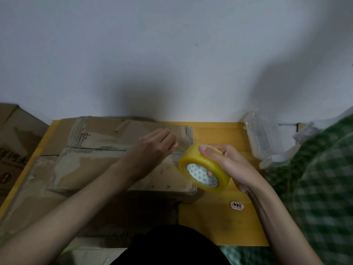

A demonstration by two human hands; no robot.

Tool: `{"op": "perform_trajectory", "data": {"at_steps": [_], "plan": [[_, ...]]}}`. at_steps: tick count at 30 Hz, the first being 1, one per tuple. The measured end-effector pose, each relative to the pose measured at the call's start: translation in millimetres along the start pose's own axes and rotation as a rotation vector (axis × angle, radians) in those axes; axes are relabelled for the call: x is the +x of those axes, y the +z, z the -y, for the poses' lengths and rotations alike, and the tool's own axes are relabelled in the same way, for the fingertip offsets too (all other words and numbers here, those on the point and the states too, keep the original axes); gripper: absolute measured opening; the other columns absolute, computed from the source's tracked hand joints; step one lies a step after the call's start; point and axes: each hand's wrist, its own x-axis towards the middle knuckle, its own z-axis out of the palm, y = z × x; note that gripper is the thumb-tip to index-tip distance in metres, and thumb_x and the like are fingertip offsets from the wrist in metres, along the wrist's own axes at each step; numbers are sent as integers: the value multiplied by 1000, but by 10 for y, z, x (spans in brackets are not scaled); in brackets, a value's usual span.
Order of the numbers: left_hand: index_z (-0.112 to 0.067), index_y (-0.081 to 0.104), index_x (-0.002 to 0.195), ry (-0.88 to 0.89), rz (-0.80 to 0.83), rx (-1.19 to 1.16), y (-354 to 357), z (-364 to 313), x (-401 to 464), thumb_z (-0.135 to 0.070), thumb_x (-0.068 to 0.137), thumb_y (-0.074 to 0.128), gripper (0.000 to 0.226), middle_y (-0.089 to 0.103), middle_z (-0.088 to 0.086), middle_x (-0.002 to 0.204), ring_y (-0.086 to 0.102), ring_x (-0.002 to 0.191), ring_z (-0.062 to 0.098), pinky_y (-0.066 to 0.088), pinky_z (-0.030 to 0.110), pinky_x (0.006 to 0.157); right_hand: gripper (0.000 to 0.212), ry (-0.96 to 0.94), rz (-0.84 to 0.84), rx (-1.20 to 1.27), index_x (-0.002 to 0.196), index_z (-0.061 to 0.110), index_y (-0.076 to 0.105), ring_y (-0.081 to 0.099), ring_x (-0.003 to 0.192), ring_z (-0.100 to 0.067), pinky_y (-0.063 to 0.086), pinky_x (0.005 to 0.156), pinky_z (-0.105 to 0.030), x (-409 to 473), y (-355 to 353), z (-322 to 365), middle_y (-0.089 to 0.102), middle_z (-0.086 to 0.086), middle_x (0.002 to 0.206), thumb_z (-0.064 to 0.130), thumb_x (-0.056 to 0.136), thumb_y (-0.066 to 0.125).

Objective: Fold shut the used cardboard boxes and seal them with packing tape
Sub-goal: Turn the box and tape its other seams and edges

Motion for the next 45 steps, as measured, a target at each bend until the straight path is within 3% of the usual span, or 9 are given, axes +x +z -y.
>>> {"op": "perform_trajectory", "data": {"at_steps": [5, 10, 15, 21, 26, 31, 34, 42, 45], "plan": [[-9, 64, 92, 48, 57, -120, -178, 121, 165, -19, 99, 54, 16, 64, 1, 87, 59, 73, 15, 52, 30, 63, 49, 46, -46, -147, 94, 11, 74, 72, 68, -20, 54, 70, -34, 60, 41, -40, 75, -10, 75, 58, 93, 59], [-13, 74, 86, -98, 69, -456, -321, 67, 270, -17, 88, 75, 5, 69, -9, 83, 64, 73, 7, 51, 22, 66, 49, 118, -130, 60, 99, -2, 65, 65, 76, -24, 46, 73, -39, 145, 9, -147, 68, -12, 81, 46, 97, 60], [-13, 72, 84, -101, 66, -549, -284, -92, 244, -13, 89, 73, 5, 60, -17, 84, 58, 76, 4, 41, 10, 69, 24, 110, -202, 198, 91, 14, 57, 54, 79, -20, 40, 69, -34, 189, 78, -131, 54, -8, 85, 37, 94, 63], [-3, 58, 95, -210, 115, -976, -307, -220, 194, -4, 100, 54, 6, 69, 4, 120, 63, 117, 21, 51, 28, 98, 26, 81, -335, 288, 92, 15, 52, 56, 69, -14, 45, 58, -25, 241, 136, -105, 56, -7, 80, 38, 97, 63], [-6, 41, 100, -592, -112, -1380, -236, -279, 306, -5, 107, 30, 13, 72, 18, 97, 68, 111, 25, 53, 31, 98, 35, 93, -306, 446, 101, 14, 56, 68, 99, -43, 49, 80, -43, 240, 146, -57, 62, -37, 117, 38, 81, 70], [-12, 41, 94, -659, -187, -1079, -48, -230, 515, -37, 107, 33, 29, 55, -3, 71, 65, 75, 27, 58, 41, 82, 30, 99, -185, 463, 105, 4, 58, 56, 91, -34, 46, 78, -41, 214, 129, -94, 65, -24, 97, 9, 77, 67], [-13, 47, 106, -568, -49, -823, -58, -200, 592, -61, 90, 42, 51, 53, 10, 77, 53, 69, 23, 49, 20, 70, 39, 95, -141, 430, 121, -7, 57, 67, 100, -33, 53, 91, -43, 203, 148, -109, 71, -22, 109, -2, 83, 66], [-15, 70, 109, -269, 322, -326, -76, -37, 707, -7, 82, 79, 30, 36, -10, 88, 54, 78, 15, 49, 31, 77, 69, 59, -191, 303, 119, -11, 50, 57, 87, -27, 46, 82, -43, 196, 240, -58, 57, -18, 91, 26, 68, 80], [-11, 71, 107, -190, 336, -156, -61, -65, 755, -8, 84, 77, 24, 40, -3, 96, 53, 76, 17, 51, 36, 77, 40, 88, -255, 241, 121, 3, 58, 68, 100, -31, 53, 87, -47, 226, 269, -107, 68, -25, 105, 18, 87, 73]]}}
